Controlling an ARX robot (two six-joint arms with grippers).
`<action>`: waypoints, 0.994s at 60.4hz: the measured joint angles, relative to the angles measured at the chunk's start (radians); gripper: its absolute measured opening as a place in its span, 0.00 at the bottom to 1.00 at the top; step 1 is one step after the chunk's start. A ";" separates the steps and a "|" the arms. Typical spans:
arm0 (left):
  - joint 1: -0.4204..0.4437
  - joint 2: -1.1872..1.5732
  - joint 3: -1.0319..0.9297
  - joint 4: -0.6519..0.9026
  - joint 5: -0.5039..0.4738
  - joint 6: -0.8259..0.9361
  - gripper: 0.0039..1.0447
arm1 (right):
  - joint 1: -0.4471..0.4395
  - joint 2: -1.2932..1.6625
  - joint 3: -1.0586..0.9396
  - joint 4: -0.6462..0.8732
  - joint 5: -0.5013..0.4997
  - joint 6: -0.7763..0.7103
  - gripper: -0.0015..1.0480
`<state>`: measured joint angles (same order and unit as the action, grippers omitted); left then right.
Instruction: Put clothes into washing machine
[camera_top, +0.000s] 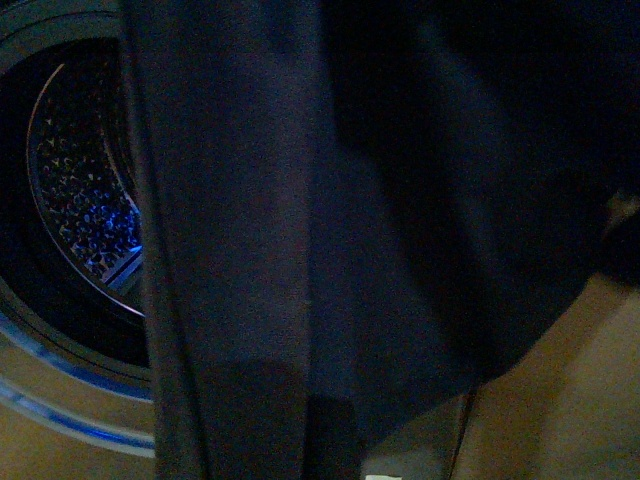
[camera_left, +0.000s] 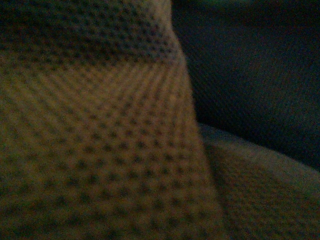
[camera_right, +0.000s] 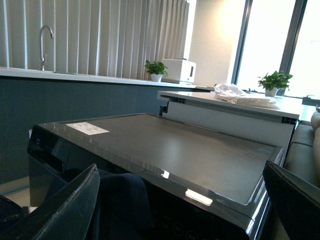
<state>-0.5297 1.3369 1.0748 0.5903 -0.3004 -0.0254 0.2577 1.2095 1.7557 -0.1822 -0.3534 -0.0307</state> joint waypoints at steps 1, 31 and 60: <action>0.010 -0.006 -0.006 -0.002 0.008 -0.003 0.05 | 0.000 0.000 0.000 0.000 0.000 0.000 0.93; 0.403 -0.098 -0.243 0.002 0.323 -0.089 0.05 | -0.055 -0.125 -0.224 0.140 0.221 -0.011 0.93; 0.435 0.040 -0.409 0.166 0.393 -0.089 0.05 | -0.362 -0.708 -1.114 0.146 0.116 0.182 0.93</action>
<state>-0.0948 1.3773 0.6655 0.7563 0.0921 -0.1139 -0.1043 0.5018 0.6422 -0.0360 -0.2375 0.1516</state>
